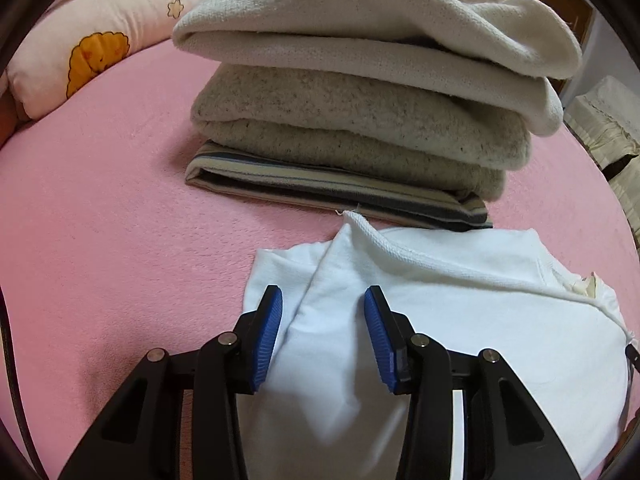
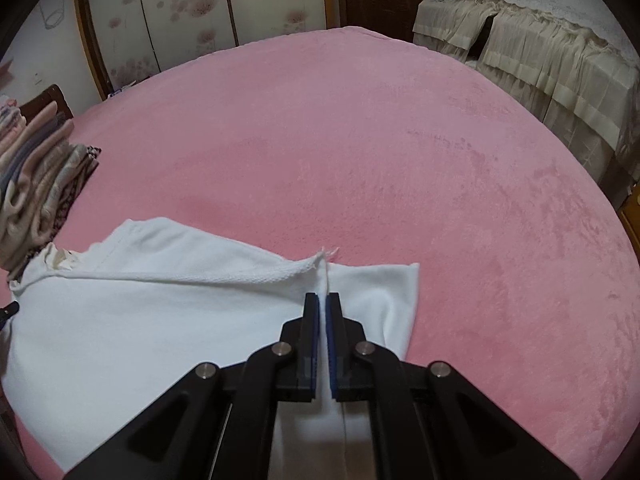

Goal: Fold small clothes
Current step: 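Lay the hem onto the collar and open both tools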

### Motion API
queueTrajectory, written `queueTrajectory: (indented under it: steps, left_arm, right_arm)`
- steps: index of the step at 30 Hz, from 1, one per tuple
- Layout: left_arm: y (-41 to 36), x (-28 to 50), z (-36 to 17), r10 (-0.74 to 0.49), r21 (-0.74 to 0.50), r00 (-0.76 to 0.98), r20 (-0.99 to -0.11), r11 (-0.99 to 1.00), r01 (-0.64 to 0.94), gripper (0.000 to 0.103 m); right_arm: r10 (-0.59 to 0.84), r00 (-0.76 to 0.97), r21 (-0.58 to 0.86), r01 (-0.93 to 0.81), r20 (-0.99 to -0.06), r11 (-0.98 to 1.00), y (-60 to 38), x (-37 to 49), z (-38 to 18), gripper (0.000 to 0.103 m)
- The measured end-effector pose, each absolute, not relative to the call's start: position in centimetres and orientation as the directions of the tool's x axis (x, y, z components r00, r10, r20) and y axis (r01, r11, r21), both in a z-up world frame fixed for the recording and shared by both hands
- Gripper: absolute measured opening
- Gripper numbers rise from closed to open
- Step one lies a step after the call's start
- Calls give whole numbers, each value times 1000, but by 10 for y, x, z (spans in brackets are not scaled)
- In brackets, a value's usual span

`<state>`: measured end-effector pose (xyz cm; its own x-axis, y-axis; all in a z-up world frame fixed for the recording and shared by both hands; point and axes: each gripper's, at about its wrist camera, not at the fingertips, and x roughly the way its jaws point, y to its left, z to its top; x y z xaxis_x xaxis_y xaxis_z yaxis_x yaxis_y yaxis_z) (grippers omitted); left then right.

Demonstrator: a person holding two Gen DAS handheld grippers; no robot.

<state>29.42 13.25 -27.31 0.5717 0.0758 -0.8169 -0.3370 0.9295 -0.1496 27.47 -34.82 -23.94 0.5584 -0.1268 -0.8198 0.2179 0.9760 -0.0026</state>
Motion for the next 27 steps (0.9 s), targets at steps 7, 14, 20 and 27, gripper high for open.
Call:
queueTrajectory:
  steps: [7,14,20,27]
  left_arm:
    - [139,279,-264,64,-178,574,-816,918,-355,58]
    - [119,248,-215,84,-144,612,-787,939,-314,72]
    - [77,206,-178,80,-117,684,-725,965,-236,76]
    - [49,174,-201,92,-68,656,-749,974,-215,76]
  right_arm:
    - [-153,545,-31,226,-824,974,-346,270,-234,12]
    - [-137,602,3,225,-787,974,-336,242,-187,13]
    - [-37,666,91,156,-745,983,-304,194,-151,13]
    - [66,626,163,99,-777,982,-276,164,-170,13]
